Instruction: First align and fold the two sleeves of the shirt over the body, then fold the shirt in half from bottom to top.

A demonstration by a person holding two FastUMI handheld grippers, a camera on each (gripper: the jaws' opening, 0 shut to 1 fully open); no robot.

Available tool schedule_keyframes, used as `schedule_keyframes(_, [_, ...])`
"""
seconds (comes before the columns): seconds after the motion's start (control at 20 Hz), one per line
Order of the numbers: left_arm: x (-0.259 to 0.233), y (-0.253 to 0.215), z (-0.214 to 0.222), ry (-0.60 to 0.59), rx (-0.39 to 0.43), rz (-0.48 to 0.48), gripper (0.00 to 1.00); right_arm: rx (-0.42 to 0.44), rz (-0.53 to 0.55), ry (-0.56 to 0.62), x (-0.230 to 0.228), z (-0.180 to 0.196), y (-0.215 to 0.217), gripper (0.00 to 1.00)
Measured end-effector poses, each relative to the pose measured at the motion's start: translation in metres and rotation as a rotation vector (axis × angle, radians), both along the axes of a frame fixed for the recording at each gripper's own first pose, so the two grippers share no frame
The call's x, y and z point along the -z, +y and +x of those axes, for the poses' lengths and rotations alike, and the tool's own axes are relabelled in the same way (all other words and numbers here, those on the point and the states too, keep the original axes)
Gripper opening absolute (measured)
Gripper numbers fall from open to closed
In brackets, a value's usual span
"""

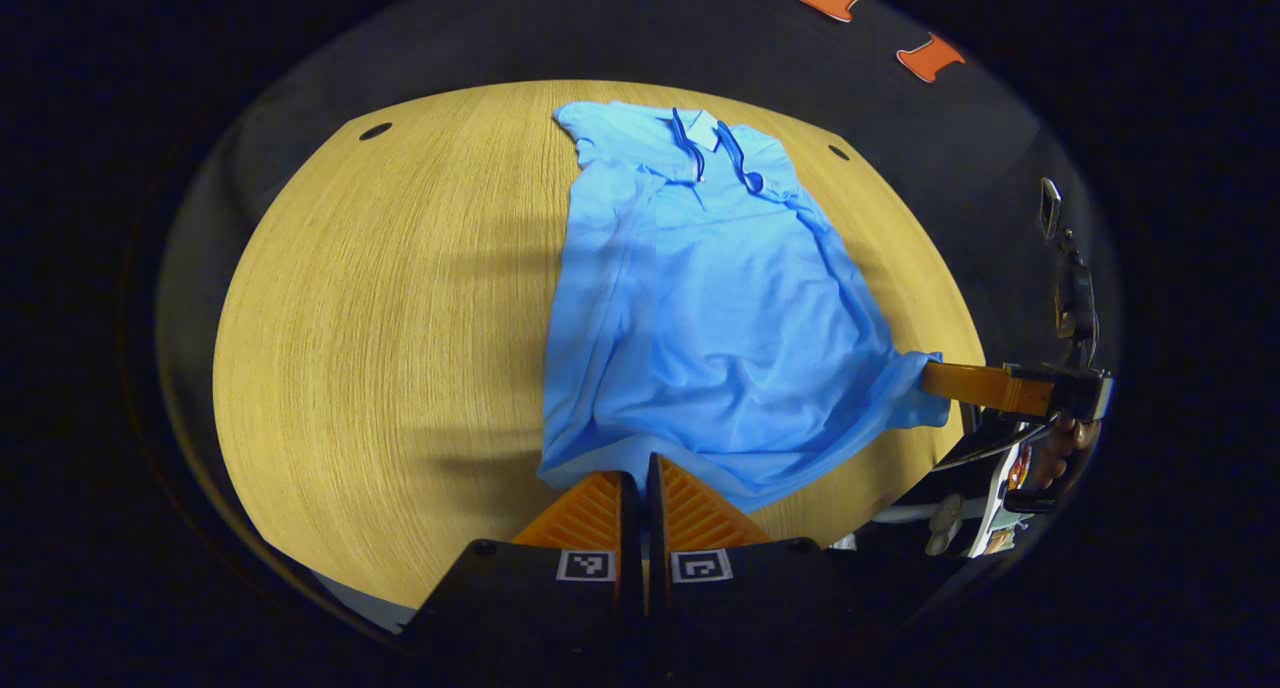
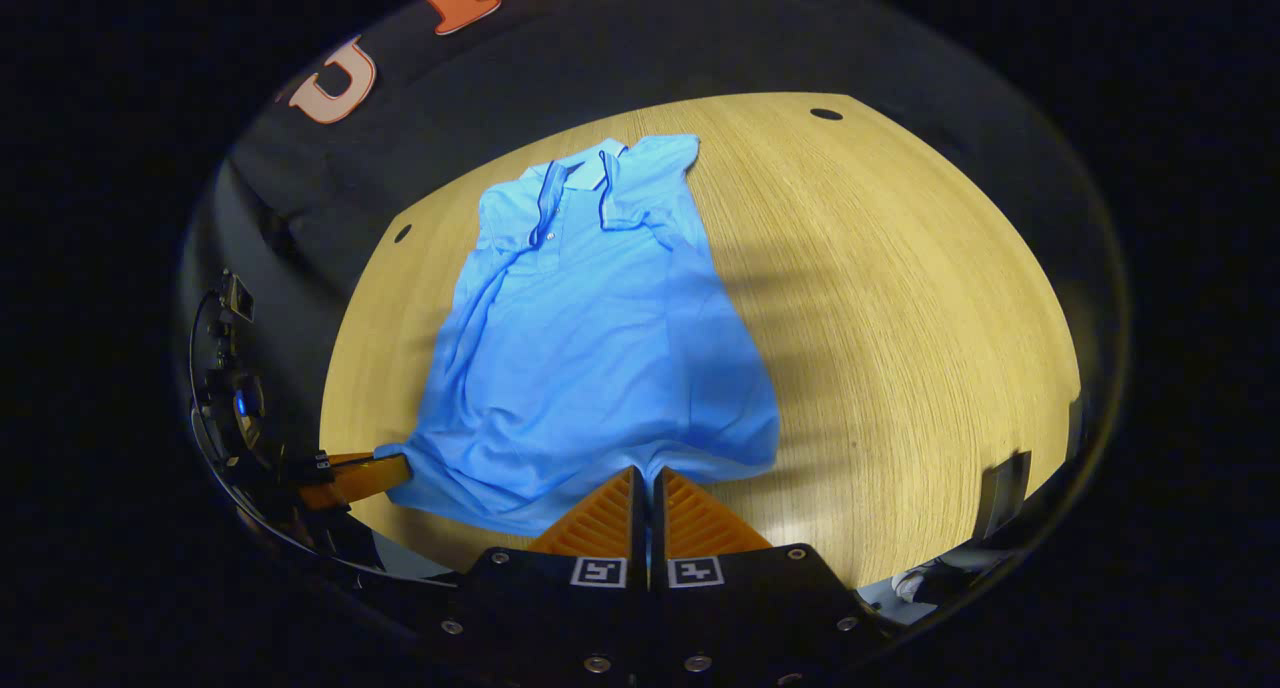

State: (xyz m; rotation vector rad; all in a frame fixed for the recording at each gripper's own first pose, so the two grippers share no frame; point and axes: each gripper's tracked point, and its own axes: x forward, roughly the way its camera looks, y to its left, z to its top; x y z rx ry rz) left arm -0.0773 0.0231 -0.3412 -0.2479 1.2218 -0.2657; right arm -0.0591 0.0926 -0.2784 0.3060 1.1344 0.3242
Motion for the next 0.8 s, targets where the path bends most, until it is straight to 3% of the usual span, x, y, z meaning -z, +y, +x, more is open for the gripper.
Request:
schedule_keyframes(0.5, [-0.036,0.025,0.105,-0.131,0.032,-0.008,0.07,0.050,-0.008,-0.110,-0.041,0.089,0.010,0.01])
schedule_keyframes(0.8, [-0.034,0.026,0.165,-0.190,0.119,0.014,0.07,0.115,-0.040,-0.146,-0.051,0.133,0.017,0.01])
